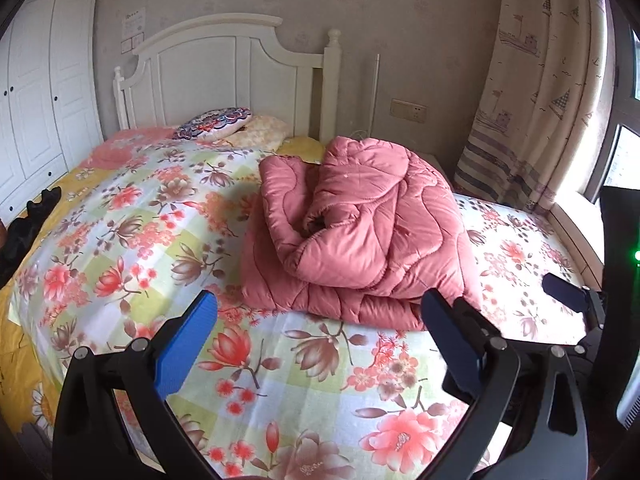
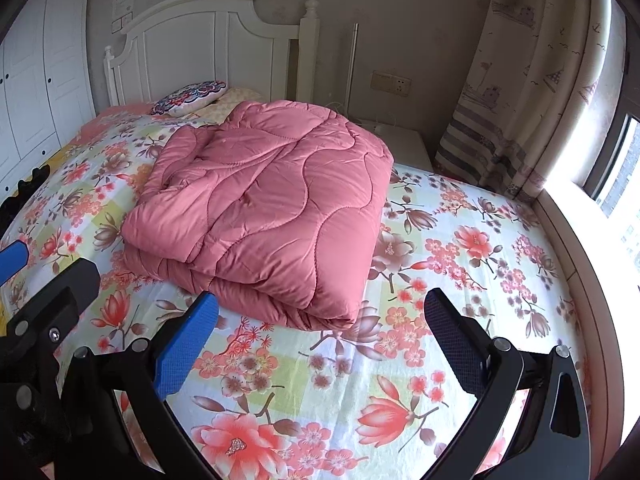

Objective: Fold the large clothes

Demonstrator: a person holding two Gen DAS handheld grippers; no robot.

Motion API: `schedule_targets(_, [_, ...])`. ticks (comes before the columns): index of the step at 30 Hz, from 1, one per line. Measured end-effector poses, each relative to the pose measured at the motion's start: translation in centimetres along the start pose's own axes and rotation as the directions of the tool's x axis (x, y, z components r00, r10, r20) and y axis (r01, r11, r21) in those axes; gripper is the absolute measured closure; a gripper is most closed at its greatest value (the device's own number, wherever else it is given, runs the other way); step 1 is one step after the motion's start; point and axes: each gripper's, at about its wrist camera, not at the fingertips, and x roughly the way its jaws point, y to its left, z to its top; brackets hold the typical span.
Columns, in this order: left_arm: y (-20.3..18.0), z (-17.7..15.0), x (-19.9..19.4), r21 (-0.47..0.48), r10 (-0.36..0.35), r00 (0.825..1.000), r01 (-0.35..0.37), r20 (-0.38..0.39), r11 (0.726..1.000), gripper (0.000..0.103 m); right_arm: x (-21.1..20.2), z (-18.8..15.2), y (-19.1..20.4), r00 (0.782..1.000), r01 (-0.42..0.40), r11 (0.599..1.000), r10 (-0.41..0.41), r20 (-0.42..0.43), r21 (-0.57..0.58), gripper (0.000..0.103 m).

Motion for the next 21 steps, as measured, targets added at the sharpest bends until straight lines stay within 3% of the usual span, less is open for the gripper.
schedule_targets(11, [-0.81,-0.57,-0.72,0.044,0.049,0.995,-0.053,0.086,0.998,0.002,0.12,-0.66,0.53,0.999,-0.022,1.0,0.023,0.034,-0.016,0.004])
schedule_targets(21, [-0.81,-0.52,-0.68,0.043,0.051,0.996,-0.055,0.077,0.998,0.002,0.07,-0.69,0.57,0.999,-0.025,0.999,0.026,0.04,-0.02,0.004])
